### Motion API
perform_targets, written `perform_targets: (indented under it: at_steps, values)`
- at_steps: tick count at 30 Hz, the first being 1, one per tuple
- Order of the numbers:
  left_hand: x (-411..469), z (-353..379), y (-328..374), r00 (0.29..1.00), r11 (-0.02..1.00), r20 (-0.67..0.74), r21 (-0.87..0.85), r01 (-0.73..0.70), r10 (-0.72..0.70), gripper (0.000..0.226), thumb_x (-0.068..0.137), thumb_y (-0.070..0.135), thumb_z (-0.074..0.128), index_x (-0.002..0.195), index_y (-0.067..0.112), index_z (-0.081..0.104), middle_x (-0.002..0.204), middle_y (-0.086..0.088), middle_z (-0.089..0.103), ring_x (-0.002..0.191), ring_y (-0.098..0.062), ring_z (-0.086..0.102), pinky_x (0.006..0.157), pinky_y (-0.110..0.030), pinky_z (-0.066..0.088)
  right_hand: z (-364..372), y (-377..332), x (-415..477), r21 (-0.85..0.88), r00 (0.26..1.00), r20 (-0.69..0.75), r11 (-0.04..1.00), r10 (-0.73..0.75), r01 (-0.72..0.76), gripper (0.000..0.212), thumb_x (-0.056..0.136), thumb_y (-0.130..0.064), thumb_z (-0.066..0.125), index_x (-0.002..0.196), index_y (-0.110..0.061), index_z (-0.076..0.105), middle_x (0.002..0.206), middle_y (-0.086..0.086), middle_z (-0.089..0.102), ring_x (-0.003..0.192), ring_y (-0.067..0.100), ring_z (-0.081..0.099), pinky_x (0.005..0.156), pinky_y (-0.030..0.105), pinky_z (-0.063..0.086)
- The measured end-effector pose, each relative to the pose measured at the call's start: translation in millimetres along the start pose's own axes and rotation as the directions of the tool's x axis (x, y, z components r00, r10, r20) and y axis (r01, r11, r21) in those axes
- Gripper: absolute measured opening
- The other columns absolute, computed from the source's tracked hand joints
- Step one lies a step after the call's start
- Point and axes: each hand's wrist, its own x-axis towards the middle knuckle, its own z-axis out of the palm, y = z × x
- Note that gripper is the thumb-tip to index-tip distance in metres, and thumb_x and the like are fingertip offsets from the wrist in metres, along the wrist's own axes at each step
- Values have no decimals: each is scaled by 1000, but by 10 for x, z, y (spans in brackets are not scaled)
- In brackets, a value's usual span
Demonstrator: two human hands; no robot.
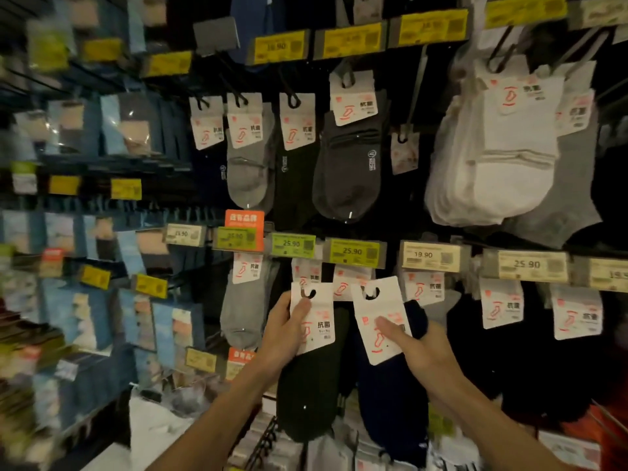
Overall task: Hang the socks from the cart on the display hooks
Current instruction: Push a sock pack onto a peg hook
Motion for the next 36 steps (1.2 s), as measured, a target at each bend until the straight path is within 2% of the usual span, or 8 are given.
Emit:
perform_targets:
  at_steps: [12, 14, 18, 22, 26, 29, 33, 36]
  values:
    - [495, -238, 62, 970, 953, -29, 192, -233, 242, 45, 101, 6, 48, 131, 38, 39, 110, -3, 65, 70, -5, 68, 54, -18, 50, 324, 29, 200, -7, 1000, 18, 1000, 0, 0, 17, 84, -12, 76, 99, -13, 69, 72, -8, 76, 65, 10, 72, 56, 23, 52]
    - [538, -253, 37, 943, 925, -71, 232, -302, 326, 41, 101, 9, 50, 129, 38, 42, 116, -2, 64, 84, -10, 70, 63, -25, 56, 340, 28, 223, -12, 1000, 23, 1000, -1, 1, 19, 84, -13, 76, 101, -15, 69, 76, -6, 77, 67, 11, 73, 58, 24, 52]
    - [548, -245, 57, 854, 829, -102, 320, -458, 511, 44, 102, 12, 51, 119, 52, 40, 102, 10, 64, 74, -11, 68, 60, -40, 58, 365, 9, 248, -25, 999, 35, 1000, -16, 17, 18, 85, -14, 76, 102, -15, 70, 79, -4, 78, 69, 11, 73, 57, 22, 52]
    - [676, -239, 167, 857, 836, -101, 302, -458, 506, 63, 103, 19, 50, 114, 78, 30, 96, 3, 67, 75, -24, 70, 65, -53, 59, 389, 4, 285, -31, 999, 27, 999, -24, 25, 18, 85, -12, 76, 101, -13, 70, 76, -5, 77, 67, 10, 73, 51, 17, 51]
    - [853, -235, 167, 845, 829, -104, 291, -478, 524, 70, 103, 15, 49, 126, 77, 25, 121, -1, 63, 77, -27, 70, 66, -55, 58, 379, 1, 315, -15, 999, 32, 1000, -22, 23, 18, 85, -11, 76, 101, -13, 69, 79, -2, 78, 69, 12, 74, 51, 17, 52]
    - [922, -223, 161, 837, 814, -112, 332, -477, 536, 70, 103, 15, 49, 126, 76, 24, 108, 4, 64, 72, -30, 68, 62, -57, 56, 353, 4, 331, -2, 998, 53, 999, -32, 32, 17, 86, -11, 75, 101, -14, 68, 79, -4, 78, 70, 10, 73, 52, 17, 52]
    - [961, -198, 149, 833, 785, -77, 389, -482, 548, 64, 104, 17, 48, 132, 64, 17, 96, 18, 56, 71, -26, 67, 61, -51, 57, 326, -6, 353, 9, 997, 63, 999, -34, 33, 14, 89, -16, 71, 102, -12, 68, 78, -5, 78, 68, 8, 73, 52, 16, 51]
    - [954, -238, 78, 839, 768, -4, 405, -495, 543, 69, 104, 16, 47, 138, 60, 6, 113, 29, 45, 81, -2, 67, 63, -21, 57, 315, 20, 350, 33, 999, 36, 999, 2, -4, 13, 96, -27, 62, 98, -15, 67, 72, -6, 76, 61, 7, 71, 51, 18, 51]
